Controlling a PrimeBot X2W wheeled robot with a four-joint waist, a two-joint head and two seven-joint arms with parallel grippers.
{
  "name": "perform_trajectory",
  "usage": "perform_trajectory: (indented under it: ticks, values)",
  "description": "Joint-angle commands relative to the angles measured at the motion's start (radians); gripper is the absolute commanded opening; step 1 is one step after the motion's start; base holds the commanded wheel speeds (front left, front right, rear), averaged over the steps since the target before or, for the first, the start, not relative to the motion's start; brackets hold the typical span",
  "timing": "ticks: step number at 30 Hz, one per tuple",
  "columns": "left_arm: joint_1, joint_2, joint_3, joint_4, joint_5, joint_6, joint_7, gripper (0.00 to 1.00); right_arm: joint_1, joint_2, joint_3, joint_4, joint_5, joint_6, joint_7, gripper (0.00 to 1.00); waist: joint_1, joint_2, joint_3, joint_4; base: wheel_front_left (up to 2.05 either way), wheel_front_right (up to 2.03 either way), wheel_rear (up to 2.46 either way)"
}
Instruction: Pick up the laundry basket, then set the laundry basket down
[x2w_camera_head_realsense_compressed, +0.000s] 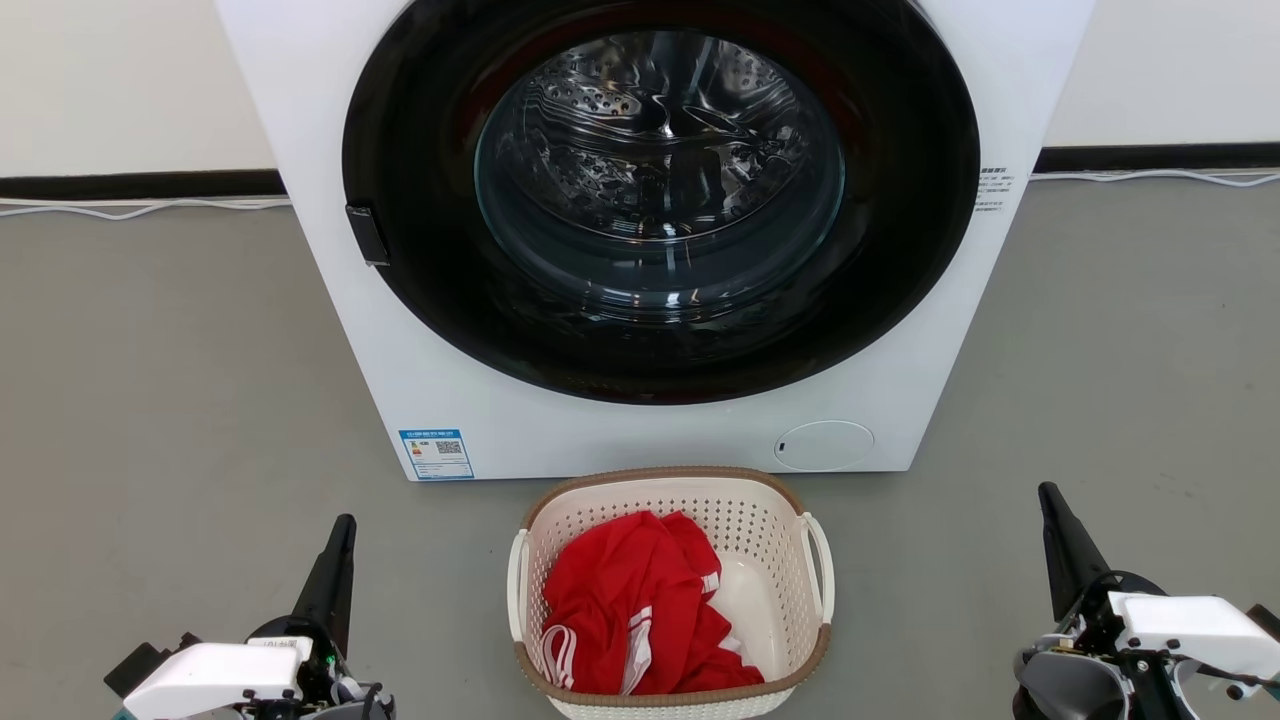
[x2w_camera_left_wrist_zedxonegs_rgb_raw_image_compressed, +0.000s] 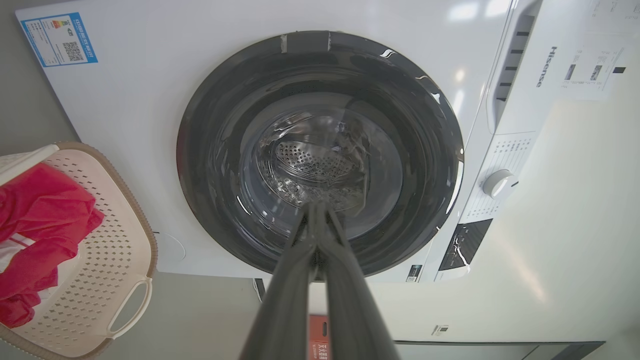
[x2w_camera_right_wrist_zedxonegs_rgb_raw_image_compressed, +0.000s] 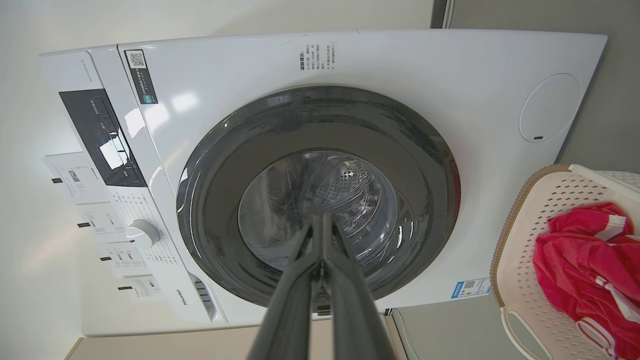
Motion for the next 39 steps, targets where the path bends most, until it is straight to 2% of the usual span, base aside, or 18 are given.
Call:
perform_trajectory:
  ticks: [1, 39]
  values:
    - [-0.056, 0.014, 0.031, -0.030, -0.005, -0.007, 0.006, 0.00, -0.023, -0.004, 0.019, -0.031, 0.007, 0.007, 0.008, 0.00, 0.0000, 0.0000, 0.000, 0.000, 0.00, 0.00, 0.00]
    - [-0.056, 0.014, 0.031, -0.030, -0.005, -0.007, 0.006, 0.00, -0.023, -0.004, 0.019, -0.031, 0.007, 0.007, 0.008, 0.00, 0.0000, 0.0000, 0.000, 0.000, 0.00, 0.00, 0.00]
